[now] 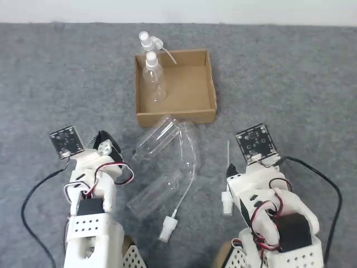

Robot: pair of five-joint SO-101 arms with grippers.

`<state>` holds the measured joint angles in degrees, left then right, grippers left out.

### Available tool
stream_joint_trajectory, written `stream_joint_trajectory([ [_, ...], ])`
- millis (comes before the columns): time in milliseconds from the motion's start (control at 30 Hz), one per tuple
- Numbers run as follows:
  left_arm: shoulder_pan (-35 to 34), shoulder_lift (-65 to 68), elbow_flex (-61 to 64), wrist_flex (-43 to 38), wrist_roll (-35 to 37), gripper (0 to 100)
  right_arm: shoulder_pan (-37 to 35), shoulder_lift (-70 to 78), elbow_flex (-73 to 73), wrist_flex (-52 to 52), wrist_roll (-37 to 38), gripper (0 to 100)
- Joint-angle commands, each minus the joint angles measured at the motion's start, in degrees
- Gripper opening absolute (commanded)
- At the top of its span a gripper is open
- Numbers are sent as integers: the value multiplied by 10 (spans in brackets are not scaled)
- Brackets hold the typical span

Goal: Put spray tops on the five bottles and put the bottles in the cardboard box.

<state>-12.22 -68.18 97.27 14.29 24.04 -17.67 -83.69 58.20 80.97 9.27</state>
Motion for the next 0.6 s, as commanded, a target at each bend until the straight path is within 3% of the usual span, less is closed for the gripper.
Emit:
stream_joint_trajectory([
  [0,-1,-8,-8,25,-11,11,5,1,1,-8,26,7],
  [233,2,-4,-8,36,-24,12,44,-4,64,-53,28,6],
  [433,-4,-8,-8,102,64,12,63,-5,121,-58,22,6],
  [567,-16,-8,-8,104,86,12,75,-5,138,-72,-33,6],
])
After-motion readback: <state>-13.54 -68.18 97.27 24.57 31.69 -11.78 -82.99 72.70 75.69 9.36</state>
